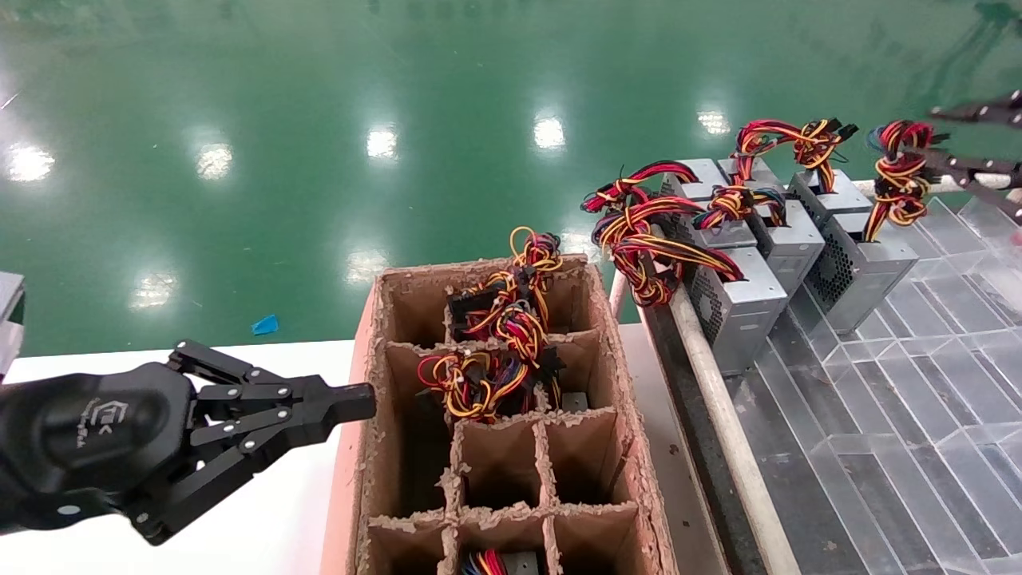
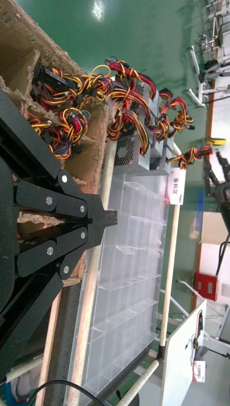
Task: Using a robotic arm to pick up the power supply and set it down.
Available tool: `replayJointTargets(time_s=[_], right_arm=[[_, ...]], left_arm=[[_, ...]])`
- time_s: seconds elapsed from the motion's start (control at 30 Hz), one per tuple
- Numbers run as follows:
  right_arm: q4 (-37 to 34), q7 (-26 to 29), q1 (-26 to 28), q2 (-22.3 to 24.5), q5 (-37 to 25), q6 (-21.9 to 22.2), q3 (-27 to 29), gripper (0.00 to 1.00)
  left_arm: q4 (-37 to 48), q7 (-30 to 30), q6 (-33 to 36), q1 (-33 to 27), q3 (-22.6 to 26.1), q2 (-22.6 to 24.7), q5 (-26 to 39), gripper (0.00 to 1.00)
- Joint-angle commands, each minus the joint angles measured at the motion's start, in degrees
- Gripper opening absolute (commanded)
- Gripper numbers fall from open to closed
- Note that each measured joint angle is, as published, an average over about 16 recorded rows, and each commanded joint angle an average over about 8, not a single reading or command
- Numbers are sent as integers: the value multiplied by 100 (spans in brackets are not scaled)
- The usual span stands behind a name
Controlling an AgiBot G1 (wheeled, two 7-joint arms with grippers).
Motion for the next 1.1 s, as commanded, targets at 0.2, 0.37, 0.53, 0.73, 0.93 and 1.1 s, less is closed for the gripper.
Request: replayJointTargets(time_s=[0.2, 0.37, 0.53, 0.73, 0.93, 1.1], right_arm=[[87, -199, 186, 64, 108, -27, 79, 100], [289, -534, 308, 204, 317, -253, 221, 100], [571, -570, 243, 284, 468, -428, 267, 100], [1103, 95, -246, 291, 867, -505, 319, 100], [1772, 864, -802, 298, 1259, -591, 338, 100], [2327, 1504, -1265, 304, 1585, -662, 354, 100]], left_arm=[[0, 0, 0, 0, 0, 0, 0, 0], [0, 0, 0, 0, 0, 0, 0, 0], [0, 0, 0, 0, 0, 0, 0, 0], [0, 0, 0, 0, 0, 0, 0, 0], [0, 0, 0, 0, 0, 0, 0, 0], [0, 0, 0, 0, 0, 0, 0, 62]])
